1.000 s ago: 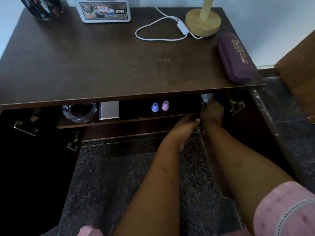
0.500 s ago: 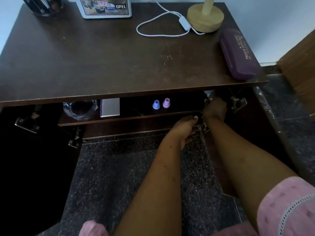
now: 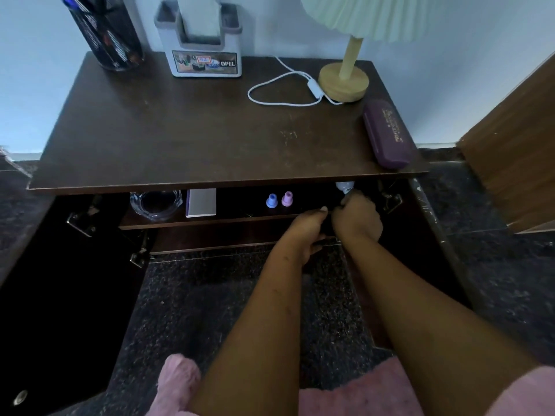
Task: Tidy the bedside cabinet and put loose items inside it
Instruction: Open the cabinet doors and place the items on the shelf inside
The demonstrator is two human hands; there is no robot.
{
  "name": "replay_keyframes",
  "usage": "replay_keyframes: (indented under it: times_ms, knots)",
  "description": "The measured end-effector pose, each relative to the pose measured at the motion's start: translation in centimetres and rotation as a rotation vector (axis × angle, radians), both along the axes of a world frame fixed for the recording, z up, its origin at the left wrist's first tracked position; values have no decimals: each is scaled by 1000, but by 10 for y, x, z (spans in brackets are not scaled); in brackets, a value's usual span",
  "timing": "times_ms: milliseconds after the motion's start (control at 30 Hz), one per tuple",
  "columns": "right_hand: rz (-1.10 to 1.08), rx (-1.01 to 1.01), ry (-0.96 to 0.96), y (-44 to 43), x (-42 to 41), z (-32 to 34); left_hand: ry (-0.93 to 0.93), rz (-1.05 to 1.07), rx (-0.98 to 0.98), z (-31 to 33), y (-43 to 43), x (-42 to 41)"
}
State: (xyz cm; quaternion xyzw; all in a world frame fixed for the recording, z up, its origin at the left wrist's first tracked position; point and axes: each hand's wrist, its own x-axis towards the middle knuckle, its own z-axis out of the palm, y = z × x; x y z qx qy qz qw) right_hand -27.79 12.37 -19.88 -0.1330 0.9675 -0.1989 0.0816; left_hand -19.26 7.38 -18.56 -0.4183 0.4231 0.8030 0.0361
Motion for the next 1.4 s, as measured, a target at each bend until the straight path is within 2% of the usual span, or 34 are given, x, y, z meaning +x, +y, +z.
replay_keyframes:
  times_ms: [67,167,267,333,400,467,533,600,667,733,800,1000,1133,1233,1333,1400]
  knots:
    - [37,-20,49,1,6,12,-15,17,-24,5,0,5]
    - [111,37,-35,4,6,18,-29,53,-11,7,1,13]
    - [79,36,-73,16,4,18,-64,78,20,5,1,19]
    - [86,-88,50,24,3,25,-73,63,25,6,-1,20]
    - [308,-266,236,25,0,40,-54,25,25,9,-6,16]
    - [520,-356,414,18,-6,60,-22,4,30,11,-11,11]
    - [485,-421,599,6,-17,75,26,12,43,13,-15,6]
    - [299,-401,697,-1,-30,81,69,9,54,15,-16,3]
    - [193,-249,590,-2,-37,74,103,-24,60,17,-14,3]
    - [202,-151,471,1,-41,64,125,-68,56,22,-10,3]
    - [231,-179,442,2,-42,60,141,-92,49,27,-7,2]
    - [216,-495,376,4,-19,66,192,-58,30,37,1,-1]
    - [369,-599,254,14,5,61,269,45,37,40,-1,5]
    - [502,-564,136,23,17,55,295,124,61,42,-3,15]
    - [606,-459,-147,33,28,50,241,189,-7,41,-1,28]
    - [610,-371,-285,37,34,44,182,156,-65,37,2,38]
